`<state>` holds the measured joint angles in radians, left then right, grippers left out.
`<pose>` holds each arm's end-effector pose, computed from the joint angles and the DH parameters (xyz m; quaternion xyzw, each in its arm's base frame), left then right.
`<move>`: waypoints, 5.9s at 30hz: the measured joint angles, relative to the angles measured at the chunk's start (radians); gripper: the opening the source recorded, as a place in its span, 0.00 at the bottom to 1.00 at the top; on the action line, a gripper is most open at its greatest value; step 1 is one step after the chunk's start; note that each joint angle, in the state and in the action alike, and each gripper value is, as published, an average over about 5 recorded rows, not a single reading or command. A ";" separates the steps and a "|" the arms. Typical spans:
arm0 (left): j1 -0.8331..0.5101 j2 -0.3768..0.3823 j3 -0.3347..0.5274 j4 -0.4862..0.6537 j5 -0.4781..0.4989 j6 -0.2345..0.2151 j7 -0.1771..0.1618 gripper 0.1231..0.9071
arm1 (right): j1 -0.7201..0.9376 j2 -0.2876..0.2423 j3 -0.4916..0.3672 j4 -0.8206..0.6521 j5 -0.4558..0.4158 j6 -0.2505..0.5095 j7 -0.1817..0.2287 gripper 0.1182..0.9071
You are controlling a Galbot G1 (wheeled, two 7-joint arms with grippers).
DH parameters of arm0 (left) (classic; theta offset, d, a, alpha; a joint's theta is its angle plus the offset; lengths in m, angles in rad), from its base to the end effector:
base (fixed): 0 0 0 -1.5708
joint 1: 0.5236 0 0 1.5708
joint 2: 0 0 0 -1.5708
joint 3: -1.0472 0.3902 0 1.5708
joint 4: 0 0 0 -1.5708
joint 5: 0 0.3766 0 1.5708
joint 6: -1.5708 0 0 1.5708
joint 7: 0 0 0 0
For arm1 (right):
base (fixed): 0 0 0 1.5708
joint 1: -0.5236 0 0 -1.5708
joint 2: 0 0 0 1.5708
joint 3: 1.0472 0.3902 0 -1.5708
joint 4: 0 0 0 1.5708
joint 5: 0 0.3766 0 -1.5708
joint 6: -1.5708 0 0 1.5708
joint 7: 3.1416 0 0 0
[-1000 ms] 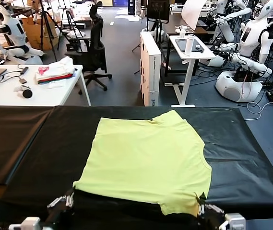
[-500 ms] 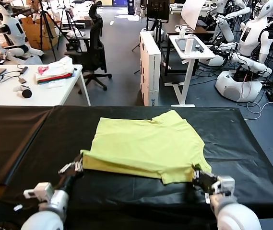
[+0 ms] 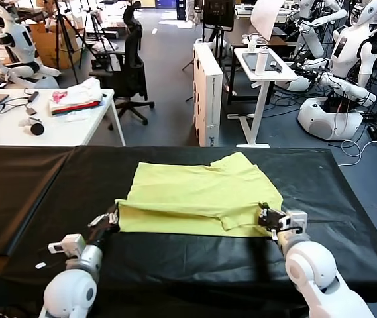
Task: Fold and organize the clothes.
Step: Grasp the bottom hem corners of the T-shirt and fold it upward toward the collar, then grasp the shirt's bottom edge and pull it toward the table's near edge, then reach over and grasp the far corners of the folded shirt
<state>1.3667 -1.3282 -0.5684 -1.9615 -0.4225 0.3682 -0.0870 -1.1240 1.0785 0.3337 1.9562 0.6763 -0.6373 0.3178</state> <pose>0.2562 0.0744 -0.3331 -0.0018 -0.9852 0.0761 0.1534 0.3225 -0.0595 -0.2758 0.0529 -0.9682 -0.0147 0.2440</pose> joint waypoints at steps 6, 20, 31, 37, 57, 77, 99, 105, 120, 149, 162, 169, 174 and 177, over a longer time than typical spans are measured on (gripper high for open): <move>-0.003 0.007 0.001 0.020 -0.004 0.001 0.000 0.09 | -0.026 -0.023 0.026 0.029 -0.011 -0.003 -0.087 0.66; 0.072 -0.008 -0.018 -0.043 0.015 -0.003 0.001 0.98 | -0.238 -0.167 0.178 0.183 -0.015 0.017 -0.141 1.00; 0.214 -0.046 -0.008 -0.127 0.070 -0.013 0.005 1.00 | -0.442 -0.200 0.293 0.220 -0.014 0.033 -0.164 1.00; 0.230 -0.040 -0.008 -0.129 0.069 -0.013 0.013 1.00 | -0.425 -0.202 0.279 0.171 -0.024 0.049 -0.194 1.00; 0.189 -0.041 0.019 -0.063 0.069 -0.024 0.025 0.74 | -0.383 -0.220 0.270 0.077 -0.034 0.087 -0.281 0.50; 0.215 -0.016 0.002 -0.085 0.069 -0.039 0.030 0.03 | -0.463 -0.263 0.310 0.137 0.039 0.054 -0.226 0.03; 0.490 0.018 -0.078 -0.265 0.100 -0.052 0.017 0.06 | -0.616 -0.293 0.415 0.329 0.210 -0.099 -0.177 0.23; 0.530 0.020 -0.093 -0.297 0.107 -0.003 -0.015 0.47 | -0.597 -0.308 0.435 0.355 0.295 -0.099 -0.170 0.70; 0.308 0.126 -0.175 -0.333 -0.265 0.277 -0.208 1.00 | -0.043 -0.291 0.172 0.081 0.258 -0.099 -0.096 1.00; -0.561 0.257 0.190 0.411 -0.513 0.368 -0.125 1.00 | 0.503 -0.049 -0.254 -0.490 0.128 -0.099 -0.120 1.00; -0.603 0.238 0.211 0.508 -0.456 0.364 -0.088 0.98 | 0.520 -0.022 -0.271 -0.523 0.110 -0.099 -0.135 0.78; -0.594 0.240 0.211 0.507 -0.451 0.364 -0.088 0.54 | 0.524 -0.021 -0.274 -0.531 0.111 -0.099 -0.140 0.46; -0.582 0.243 0.211 0.503 -0.429 0.364 -0.076 0.20 | 0.523 -0.020 -0.274 -0.534 0.111 -0.099 -0.142 0.12; -0.574 0.245 0.212 0.500 -0.419 0.364 -0.066 0.13 | 0.521 -0.020 -0.273 -0.534 0.111 -0.099 -0.144 0.03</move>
<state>0.7925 -1.0837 -0.3567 -1.4614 -0.8418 0.7322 -0.1532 -0.6029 1.0583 0.0609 1.4217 0.7875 -0.7361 0.1733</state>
